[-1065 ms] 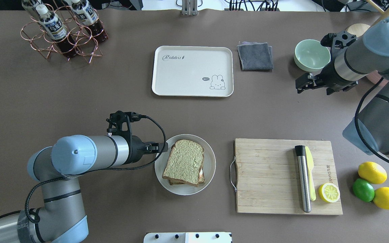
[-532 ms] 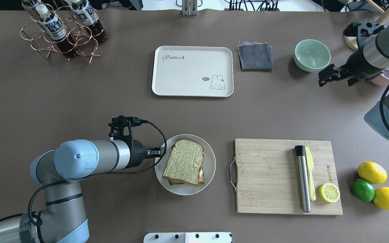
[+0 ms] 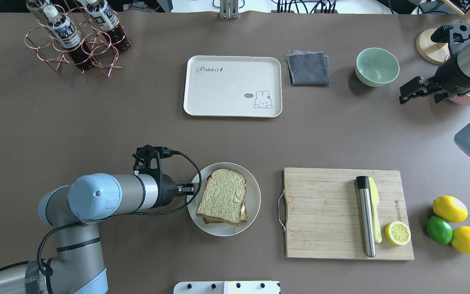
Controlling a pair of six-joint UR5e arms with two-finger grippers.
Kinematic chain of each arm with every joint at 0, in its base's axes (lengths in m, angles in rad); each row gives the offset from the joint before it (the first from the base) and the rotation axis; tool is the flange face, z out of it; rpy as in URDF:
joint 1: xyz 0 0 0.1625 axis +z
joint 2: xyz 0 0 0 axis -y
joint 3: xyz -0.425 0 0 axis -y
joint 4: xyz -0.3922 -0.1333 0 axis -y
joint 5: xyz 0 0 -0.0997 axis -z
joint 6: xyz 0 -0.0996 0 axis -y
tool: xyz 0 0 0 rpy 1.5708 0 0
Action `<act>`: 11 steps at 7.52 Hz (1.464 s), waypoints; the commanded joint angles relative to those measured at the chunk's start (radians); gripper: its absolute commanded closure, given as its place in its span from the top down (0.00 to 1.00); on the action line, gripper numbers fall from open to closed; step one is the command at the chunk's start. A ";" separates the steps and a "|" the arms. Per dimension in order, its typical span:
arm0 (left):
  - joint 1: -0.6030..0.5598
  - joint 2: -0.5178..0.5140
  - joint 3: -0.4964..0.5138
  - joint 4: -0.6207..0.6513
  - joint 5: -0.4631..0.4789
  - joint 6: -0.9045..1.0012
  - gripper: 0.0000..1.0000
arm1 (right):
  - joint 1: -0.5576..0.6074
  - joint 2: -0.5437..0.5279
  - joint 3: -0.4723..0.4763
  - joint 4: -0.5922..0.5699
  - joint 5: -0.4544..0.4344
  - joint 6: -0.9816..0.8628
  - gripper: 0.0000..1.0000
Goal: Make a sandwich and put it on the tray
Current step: 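Grasp the rim of the white plate with the left gripper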
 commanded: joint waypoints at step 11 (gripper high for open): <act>0.011 -0.005 0.042 -0.038 -0.003 0.052 0.14 | 0.037 -0.003 -0.008 0.000 0.002 -0.001 1.00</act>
